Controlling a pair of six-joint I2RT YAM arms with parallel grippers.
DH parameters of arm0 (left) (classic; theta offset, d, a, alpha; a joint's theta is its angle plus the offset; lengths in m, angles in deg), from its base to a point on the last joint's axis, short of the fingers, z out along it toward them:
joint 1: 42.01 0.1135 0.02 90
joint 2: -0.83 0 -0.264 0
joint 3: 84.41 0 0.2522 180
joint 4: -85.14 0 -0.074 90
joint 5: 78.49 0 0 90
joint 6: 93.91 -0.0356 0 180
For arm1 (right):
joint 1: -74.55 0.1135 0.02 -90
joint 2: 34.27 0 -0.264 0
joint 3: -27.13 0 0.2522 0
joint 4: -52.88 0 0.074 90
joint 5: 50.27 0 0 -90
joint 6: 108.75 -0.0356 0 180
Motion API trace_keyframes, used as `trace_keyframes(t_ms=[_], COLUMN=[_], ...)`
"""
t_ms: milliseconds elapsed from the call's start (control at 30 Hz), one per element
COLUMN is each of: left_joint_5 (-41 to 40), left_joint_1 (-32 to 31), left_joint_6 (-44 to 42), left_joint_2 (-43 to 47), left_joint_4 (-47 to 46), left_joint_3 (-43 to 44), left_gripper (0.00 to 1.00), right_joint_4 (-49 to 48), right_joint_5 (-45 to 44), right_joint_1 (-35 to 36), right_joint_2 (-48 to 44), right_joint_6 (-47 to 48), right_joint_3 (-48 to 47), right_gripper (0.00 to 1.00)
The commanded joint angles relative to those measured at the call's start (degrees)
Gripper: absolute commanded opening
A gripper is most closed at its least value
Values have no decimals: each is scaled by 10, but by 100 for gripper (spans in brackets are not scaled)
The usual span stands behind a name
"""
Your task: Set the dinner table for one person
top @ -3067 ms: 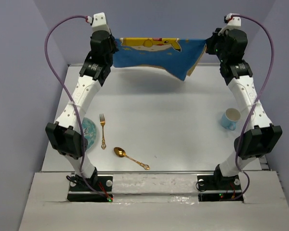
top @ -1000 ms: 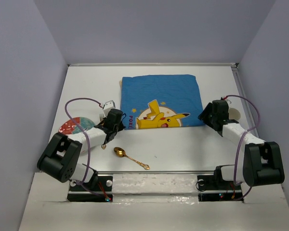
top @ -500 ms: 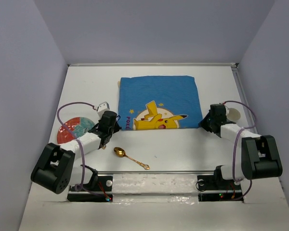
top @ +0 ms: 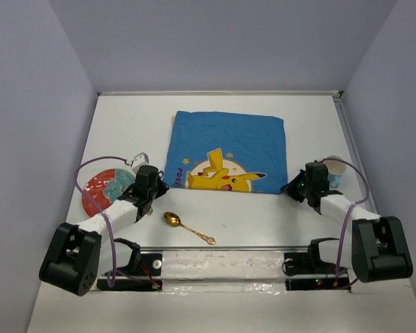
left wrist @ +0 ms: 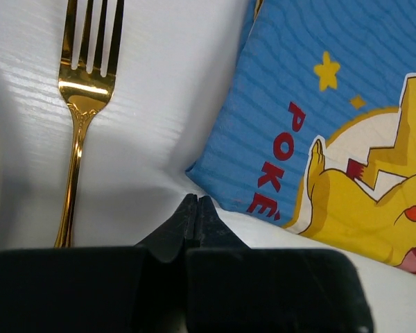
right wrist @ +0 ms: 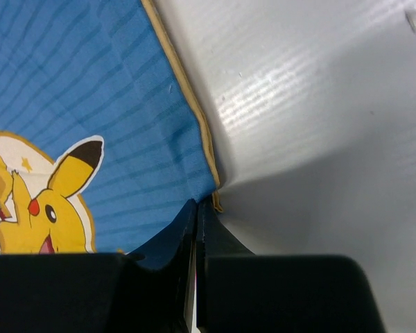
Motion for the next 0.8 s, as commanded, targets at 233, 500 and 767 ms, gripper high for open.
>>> trace_keyframes(t_ms=[233,500,767], left_joint_5=[16,14,28], left_joint_1=[2,2,3], left_joint_6=[25,26,33], left_joint_2=[103,59,-30], left_joint_4=[-15,-30,-90], left_joint_3=[-30,-20,2], left_gripper=[30,56,52], right_joint_4=[69,70,64], right_joint_5=[-28,-25,-12], right_joint_1=[0,0,0], right_joint_2=[-72,-52,-55], right_joint_6=[29,49,55], right_joint_3=[-7,-20,-16], right_gripper=[3,4,4])
